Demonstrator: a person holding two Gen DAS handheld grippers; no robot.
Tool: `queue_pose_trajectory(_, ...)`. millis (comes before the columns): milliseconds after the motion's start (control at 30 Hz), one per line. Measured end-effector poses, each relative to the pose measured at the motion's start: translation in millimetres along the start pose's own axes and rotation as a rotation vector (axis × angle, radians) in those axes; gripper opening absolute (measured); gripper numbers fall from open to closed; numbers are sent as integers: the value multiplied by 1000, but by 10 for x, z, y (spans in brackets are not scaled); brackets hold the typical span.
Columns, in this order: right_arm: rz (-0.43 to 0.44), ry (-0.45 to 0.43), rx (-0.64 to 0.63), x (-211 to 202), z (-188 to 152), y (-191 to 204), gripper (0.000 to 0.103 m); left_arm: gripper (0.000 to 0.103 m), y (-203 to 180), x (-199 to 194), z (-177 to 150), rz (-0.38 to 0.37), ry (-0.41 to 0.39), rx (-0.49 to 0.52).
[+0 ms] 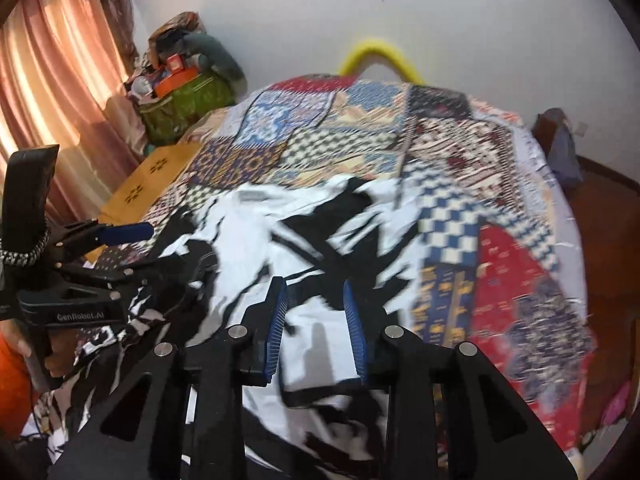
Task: Fold small clothes
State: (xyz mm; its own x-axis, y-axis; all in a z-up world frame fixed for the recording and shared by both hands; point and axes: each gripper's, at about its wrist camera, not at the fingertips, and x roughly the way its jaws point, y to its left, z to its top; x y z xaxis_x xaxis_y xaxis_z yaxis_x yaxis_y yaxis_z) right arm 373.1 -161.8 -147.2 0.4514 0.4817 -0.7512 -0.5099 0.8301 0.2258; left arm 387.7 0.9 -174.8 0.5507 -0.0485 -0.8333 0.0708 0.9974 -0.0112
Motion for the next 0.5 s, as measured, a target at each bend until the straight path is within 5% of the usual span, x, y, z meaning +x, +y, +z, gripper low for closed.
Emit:
queue_pose_trajectory(300, -24, 146, -18, 476, -279, -177, 27, 73, -443, 572, 215, -33, 66, 28)
queue_pose_trajectory(367, -37, 119, -43, 488, -350, -151, 27, 73, -465, 742, 192, -4, 91, 22)
queue_pose_trajectory(500, -27, 128, -48, 432, -383, -169, 28, 91, -363, 933, 132, 39, 75, 7)
